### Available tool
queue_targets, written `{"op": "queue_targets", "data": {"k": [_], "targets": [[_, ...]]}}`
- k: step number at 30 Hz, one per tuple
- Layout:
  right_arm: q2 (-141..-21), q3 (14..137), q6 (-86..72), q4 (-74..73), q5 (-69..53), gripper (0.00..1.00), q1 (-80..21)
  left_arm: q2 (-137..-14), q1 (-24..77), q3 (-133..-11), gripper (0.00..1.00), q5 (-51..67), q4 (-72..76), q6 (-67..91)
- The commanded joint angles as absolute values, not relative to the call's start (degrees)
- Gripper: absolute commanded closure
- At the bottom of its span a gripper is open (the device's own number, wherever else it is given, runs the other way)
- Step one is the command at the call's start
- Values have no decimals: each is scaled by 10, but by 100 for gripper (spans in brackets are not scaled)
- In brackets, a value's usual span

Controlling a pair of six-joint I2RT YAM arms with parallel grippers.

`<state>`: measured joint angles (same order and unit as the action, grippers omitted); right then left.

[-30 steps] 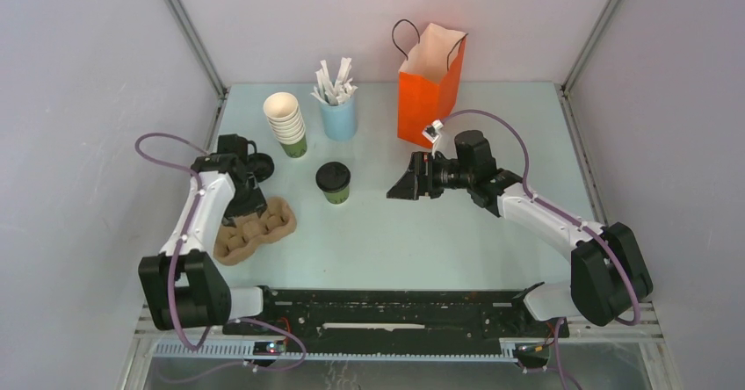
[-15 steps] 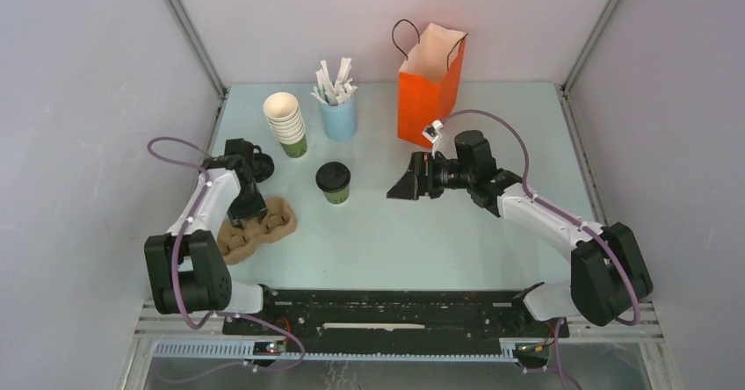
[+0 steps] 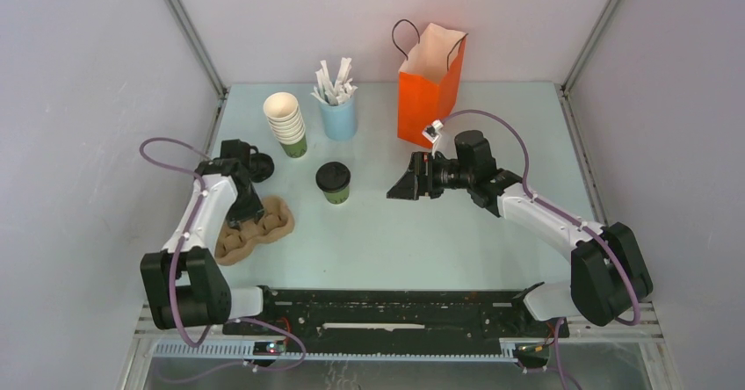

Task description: Pack the takeout coffee

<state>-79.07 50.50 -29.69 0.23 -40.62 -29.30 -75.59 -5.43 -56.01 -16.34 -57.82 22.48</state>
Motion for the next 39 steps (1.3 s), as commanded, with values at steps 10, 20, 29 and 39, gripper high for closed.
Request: {"op": "queue_targets", "data": {"k": [10,20,29,39], "targets": [[-791,504,-296,23,-415,3,-297,-745,-72,-588,63,-161,-588,196],[-793,504,-292,20,-413,3,-299,-755,-67,-633,66,-118,-564,211],[-796,504,-296,24,-415,3,-298,-811,-69,-619,58,-106,-554,202],[-800,504,-295,25,-417,3,-298,-740,83,-615,20,-185,-546,187]]}}
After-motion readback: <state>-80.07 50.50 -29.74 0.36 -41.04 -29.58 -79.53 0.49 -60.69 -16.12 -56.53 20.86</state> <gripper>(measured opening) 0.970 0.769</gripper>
